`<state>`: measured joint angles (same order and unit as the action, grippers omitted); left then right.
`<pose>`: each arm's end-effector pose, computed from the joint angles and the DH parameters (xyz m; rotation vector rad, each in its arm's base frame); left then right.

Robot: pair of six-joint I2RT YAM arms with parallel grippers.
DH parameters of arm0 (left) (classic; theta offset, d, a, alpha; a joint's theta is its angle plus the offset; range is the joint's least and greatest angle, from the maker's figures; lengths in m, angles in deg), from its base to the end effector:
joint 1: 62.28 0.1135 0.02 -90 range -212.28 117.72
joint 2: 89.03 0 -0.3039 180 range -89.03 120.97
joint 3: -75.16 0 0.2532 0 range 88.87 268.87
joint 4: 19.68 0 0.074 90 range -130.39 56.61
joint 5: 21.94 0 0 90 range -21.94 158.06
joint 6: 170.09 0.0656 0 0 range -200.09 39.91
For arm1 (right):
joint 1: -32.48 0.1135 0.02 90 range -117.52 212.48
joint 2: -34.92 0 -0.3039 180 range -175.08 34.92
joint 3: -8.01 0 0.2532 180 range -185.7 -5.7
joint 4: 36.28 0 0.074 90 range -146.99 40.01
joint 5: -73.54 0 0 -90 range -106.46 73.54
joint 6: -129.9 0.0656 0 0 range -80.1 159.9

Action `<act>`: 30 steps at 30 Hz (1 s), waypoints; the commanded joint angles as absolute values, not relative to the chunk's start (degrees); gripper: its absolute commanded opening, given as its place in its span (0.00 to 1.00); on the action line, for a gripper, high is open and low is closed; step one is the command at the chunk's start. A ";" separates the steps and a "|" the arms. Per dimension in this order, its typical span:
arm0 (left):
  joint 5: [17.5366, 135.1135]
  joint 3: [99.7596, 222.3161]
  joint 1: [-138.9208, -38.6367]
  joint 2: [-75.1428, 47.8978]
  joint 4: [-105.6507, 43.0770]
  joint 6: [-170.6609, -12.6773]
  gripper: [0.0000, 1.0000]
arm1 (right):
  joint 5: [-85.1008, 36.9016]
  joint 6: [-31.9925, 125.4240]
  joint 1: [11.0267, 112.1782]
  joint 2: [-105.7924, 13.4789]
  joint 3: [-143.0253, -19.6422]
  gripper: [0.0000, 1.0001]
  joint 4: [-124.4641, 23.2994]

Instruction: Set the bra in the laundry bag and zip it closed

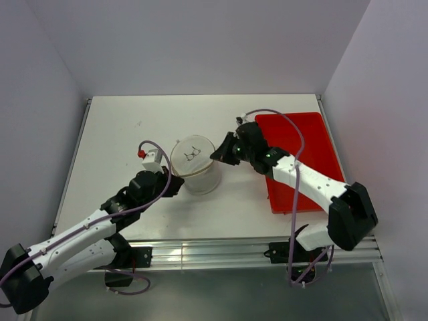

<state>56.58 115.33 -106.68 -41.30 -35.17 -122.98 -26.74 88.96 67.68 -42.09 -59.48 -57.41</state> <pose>0.1476 -0.1263 0.2509 -0.1091 2.0494 -0.7856 0.2552 0.1944 0.2971 0.1592 2.2792 1.0244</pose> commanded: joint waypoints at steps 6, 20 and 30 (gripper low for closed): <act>62.78 115.23 -108.68 -39.82 -30.16 -121.49 0.00 | -25.87 80.24 67.98 -52.00 -76.00 0.43 -66.07; 65.95 122.70 -115.19 -23.65 -18.54 -119.82 0.00 | -22.16 93.14 72.11 -33.31 -58.75 0.61 -66.09; 67.10 125.61 -115.72 -19.51 -17.31 -118.94 0.00 | -22.17 102.30 73.70 -28.35 -46.04 0.60 -54.92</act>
<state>65.47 122.87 -115.29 -19.93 -20.62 -120.16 -22.31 98.53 73.23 -28.38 -46.47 -61.95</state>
